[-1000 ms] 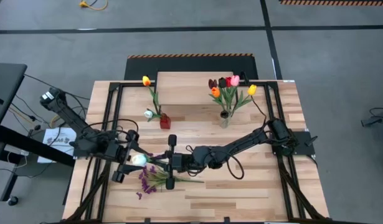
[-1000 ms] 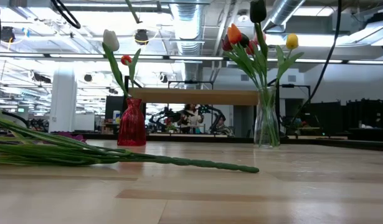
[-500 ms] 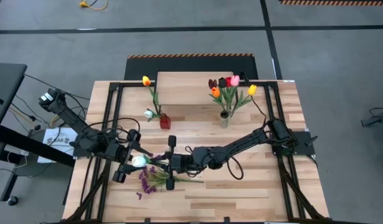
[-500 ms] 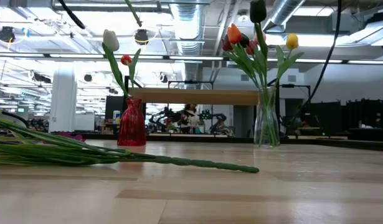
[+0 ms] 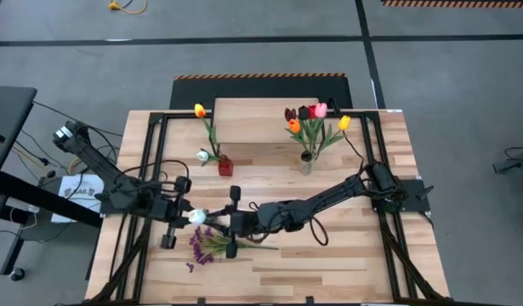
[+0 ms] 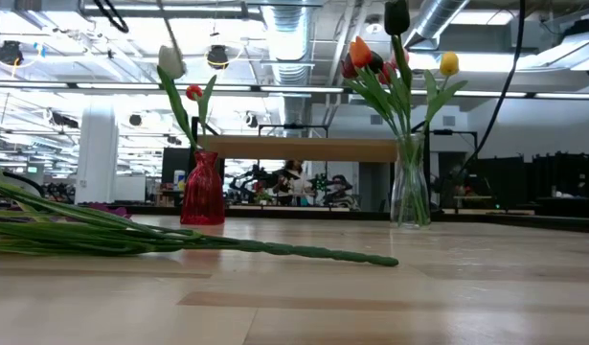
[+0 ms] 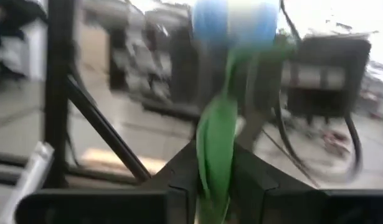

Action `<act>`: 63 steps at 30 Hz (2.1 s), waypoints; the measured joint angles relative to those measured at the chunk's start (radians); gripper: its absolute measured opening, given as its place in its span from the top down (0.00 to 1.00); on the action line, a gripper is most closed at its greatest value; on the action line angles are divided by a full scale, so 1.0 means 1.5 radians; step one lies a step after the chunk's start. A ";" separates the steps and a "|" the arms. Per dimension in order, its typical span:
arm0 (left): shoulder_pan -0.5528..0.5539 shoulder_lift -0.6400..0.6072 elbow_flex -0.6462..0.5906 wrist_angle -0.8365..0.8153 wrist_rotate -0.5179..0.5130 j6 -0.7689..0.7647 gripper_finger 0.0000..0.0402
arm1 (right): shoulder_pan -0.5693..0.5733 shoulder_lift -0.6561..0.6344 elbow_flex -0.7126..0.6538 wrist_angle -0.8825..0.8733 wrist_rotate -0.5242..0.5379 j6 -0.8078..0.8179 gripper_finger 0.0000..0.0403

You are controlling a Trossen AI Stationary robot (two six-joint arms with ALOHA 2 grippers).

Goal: Pick and place flowers into a vace then onto a shelf
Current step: Put the white flower into the red vase

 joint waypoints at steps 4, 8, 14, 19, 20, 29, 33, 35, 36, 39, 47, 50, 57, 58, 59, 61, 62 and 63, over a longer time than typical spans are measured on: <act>-0.006 -0.001 0.047 -0.056 -0.048 0.004 0.99 | 0.000 0.000 0.000 -0.117 0.095 0.004 0.77; -0.001 0.000 0.074 -0.086 -0.096 0.014 0.99 | 0.000 0.000 0.000 -0.266 0.125 0.086 0.73; 0.038 0.000 0.075 -0.056 -0.186 0.068 1.00 | 0.004 0.000 0.000 -0.464 0.126 0.228 0.73; 0.117 0.010 0.075 -0.047 -0.200 0.084 1.00 | 0.014 0.000 0.000 -0.576 0.124 0.280 0.73; 0.133 0.010 0.075 -0.048 -0.204 0.085 1.00 | 0.016 0.000 0.000 -0.591 0.121 0.281 0.73; 0.277 0.009 0.074 -0.121 -0.176 0.039 1.00 | 0.021 0.000 -0.001 -0.632 0.081 0.246 0.73; 0.307 0.009 0.058 -0.123 -0.157 0.027 1.00 | 0.020 0.000 -0.001 -0.632 0.076 0.238 0.73; 0.316 0.006 0.052 -0.125 -0.166 0.027 1.00 | 0.018 0.000 -0.001 -0.631 0.076 0.229 0.73; 0.320 0.006 0.048 -0.122 -0.168 0.027 1.00 | 0.018 0.000 -0.001 -0.631 0.076 0.226 0.73; 0.331 0.006 0.044 -0.132 -0.169 0.027 1.00 | 0.015 0.005 -0.001 -0.625 0.076 0.220 0.73; 0.337 0.006 0.044 -0.136 -0.164 0.023 1.00 | 0.013 0.005 -0.010 -0.602 0.073 0.213 0.73; 0.337 0.006 0.044 -0.140 -0.164 0.020 1.00 | 0.013 0.005 -0.010 -0.597 0.073 0.214 0.73; 0.355 0.006 0.044 -0.173 -0.162 -0.006 1.00 | 0.013 0.005 -0.010 -0.596 0.073 0.214 0.73; 0.359 0.006 0.044 -0.175 -0.158 -0.011 1.00 | 0.013 0.005 -0.010 -0.596 0.073 0.214 0.73; 0.363 0.007 0.044 -0.178 -0.155 -0.017 1.00 | 0.013 0.005 -0.010 -0.595 0.073 0.214 0.73; 0.371 0.008 0.044 -0.183 -0.147 -0.027 1.00 | 0.013 0.005 -0.010 -0.594 0.073 0.214 0.73; 0.376 0.008 0.044 -0.185 -0.147 -0.033 1.00 | 0.013 0.005 -0.010 -0.594 0.073 0.214 0.73; 0.380 0.008 0.044 -0.187 -0.147 -0.039 1.00 | 0.013 0.005 -0.010 -0.593 0.073 0.214 0.73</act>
